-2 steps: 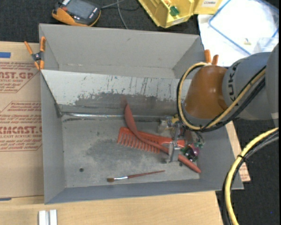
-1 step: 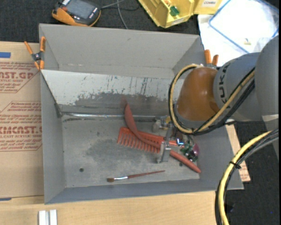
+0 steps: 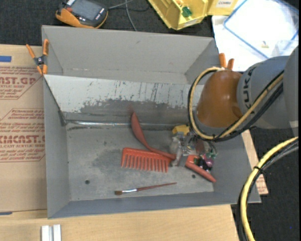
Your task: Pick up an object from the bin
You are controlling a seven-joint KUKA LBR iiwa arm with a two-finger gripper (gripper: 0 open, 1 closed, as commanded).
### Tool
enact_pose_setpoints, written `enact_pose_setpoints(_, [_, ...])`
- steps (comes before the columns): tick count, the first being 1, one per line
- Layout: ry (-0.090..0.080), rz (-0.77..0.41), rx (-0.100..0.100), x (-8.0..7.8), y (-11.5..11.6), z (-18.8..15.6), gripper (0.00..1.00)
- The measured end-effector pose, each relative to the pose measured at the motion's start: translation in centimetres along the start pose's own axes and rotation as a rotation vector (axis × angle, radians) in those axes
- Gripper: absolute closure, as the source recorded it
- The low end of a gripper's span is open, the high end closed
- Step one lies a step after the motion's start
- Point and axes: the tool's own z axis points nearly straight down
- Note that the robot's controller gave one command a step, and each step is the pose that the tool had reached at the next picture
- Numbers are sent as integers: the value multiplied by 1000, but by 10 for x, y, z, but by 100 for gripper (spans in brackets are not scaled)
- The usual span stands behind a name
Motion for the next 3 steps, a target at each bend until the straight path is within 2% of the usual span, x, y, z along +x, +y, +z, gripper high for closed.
enact_pose_setpoints(2, [2,0,-1,1,1,-2,100])
enact_pose_setpoints(3, [6,-1,0,2,1,-40,100])
